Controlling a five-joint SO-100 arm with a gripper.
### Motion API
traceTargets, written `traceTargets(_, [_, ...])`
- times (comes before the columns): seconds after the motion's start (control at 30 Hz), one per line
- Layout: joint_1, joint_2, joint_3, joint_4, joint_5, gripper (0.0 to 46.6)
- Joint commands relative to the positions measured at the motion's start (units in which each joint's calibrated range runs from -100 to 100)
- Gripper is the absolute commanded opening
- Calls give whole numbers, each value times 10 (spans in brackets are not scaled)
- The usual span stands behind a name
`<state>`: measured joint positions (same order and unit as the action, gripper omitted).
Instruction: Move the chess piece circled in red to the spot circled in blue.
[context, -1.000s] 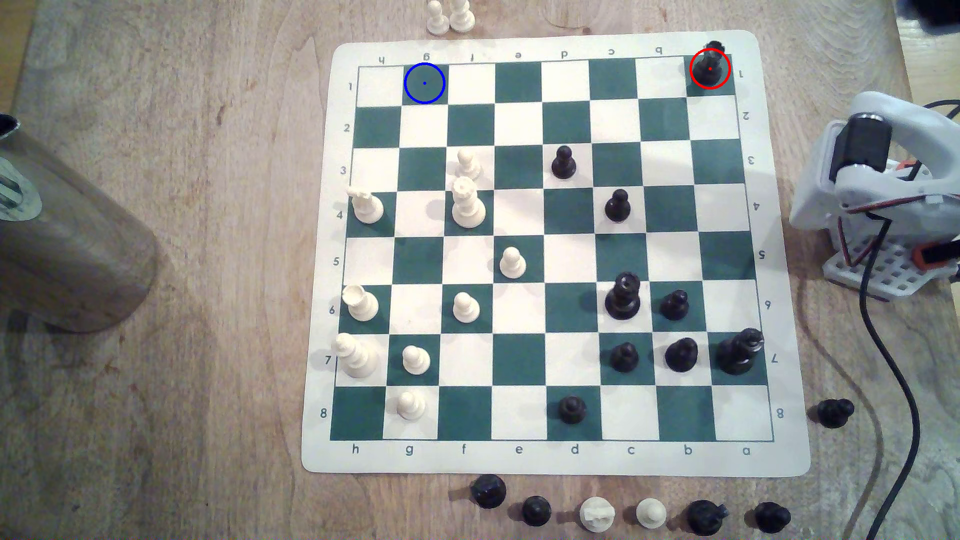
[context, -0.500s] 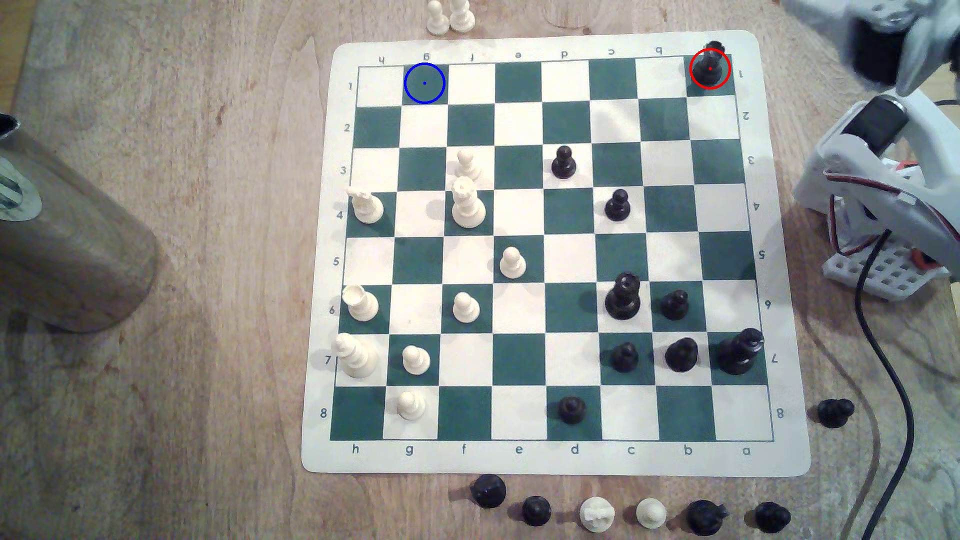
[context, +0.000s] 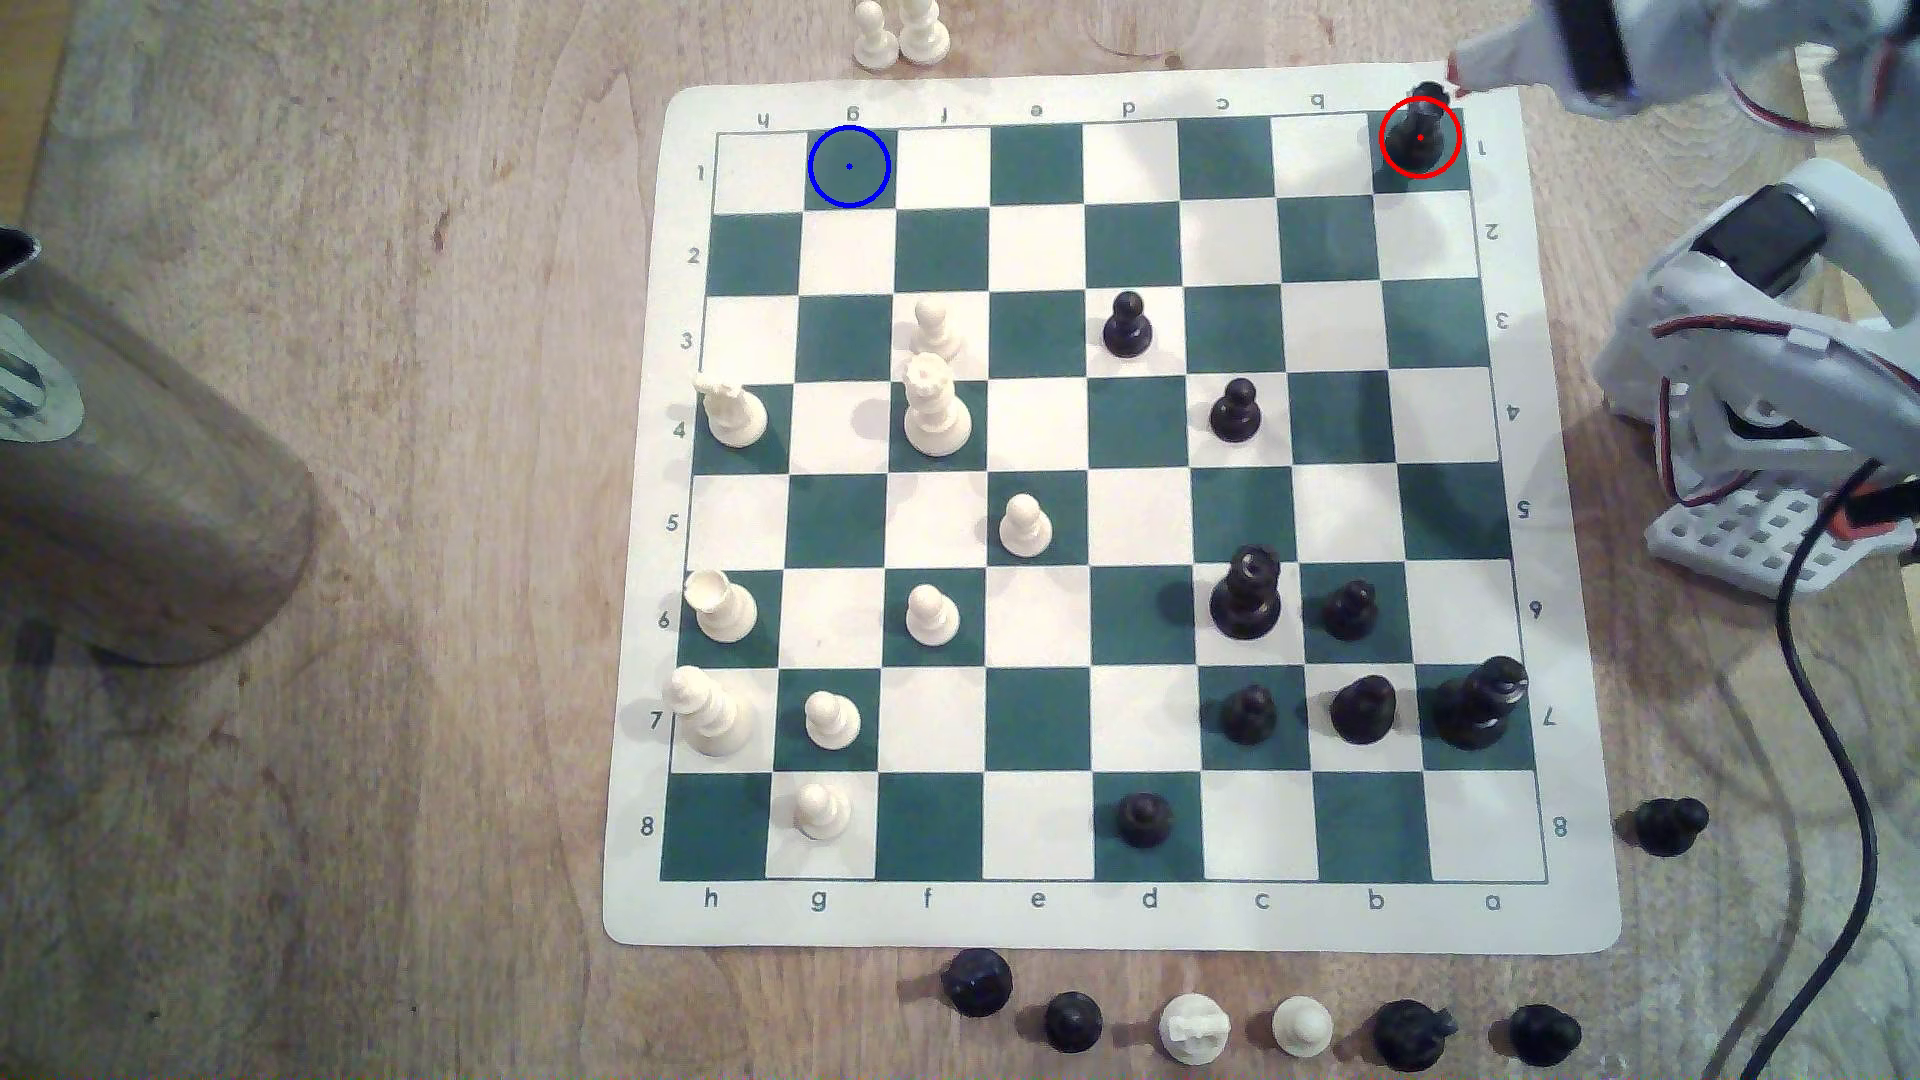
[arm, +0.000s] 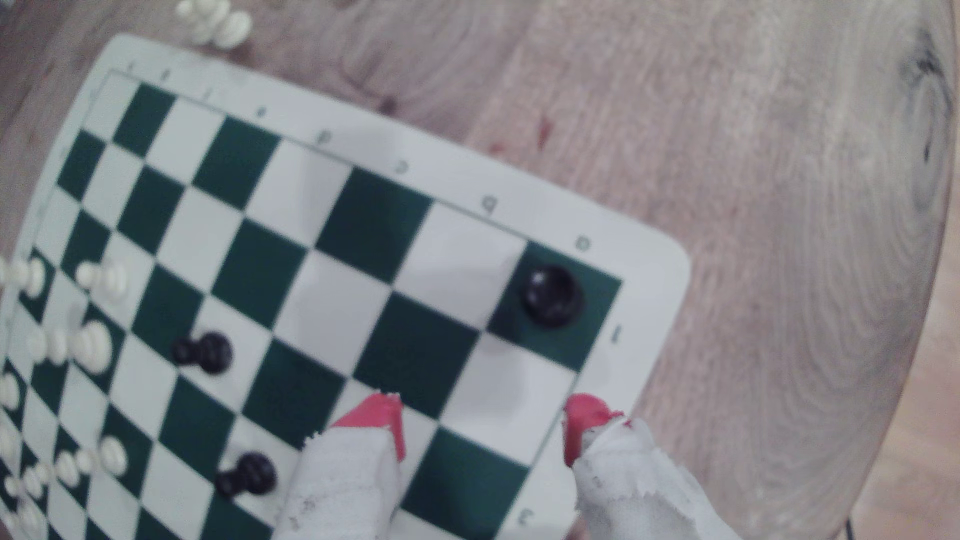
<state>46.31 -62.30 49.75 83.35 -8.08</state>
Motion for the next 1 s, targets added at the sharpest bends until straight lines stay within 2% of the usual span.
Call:
traceTargets(0.0, [23, 119, -28, -69, 3, 182])
traceTargets(0.27, [43, 227, -20, -145, 13, 183])
traceTargets(0.67, [47, 288, 7, -191, 25, 183])
traceTargets(0.97, [46, 303, 53, -256, 27, 164])
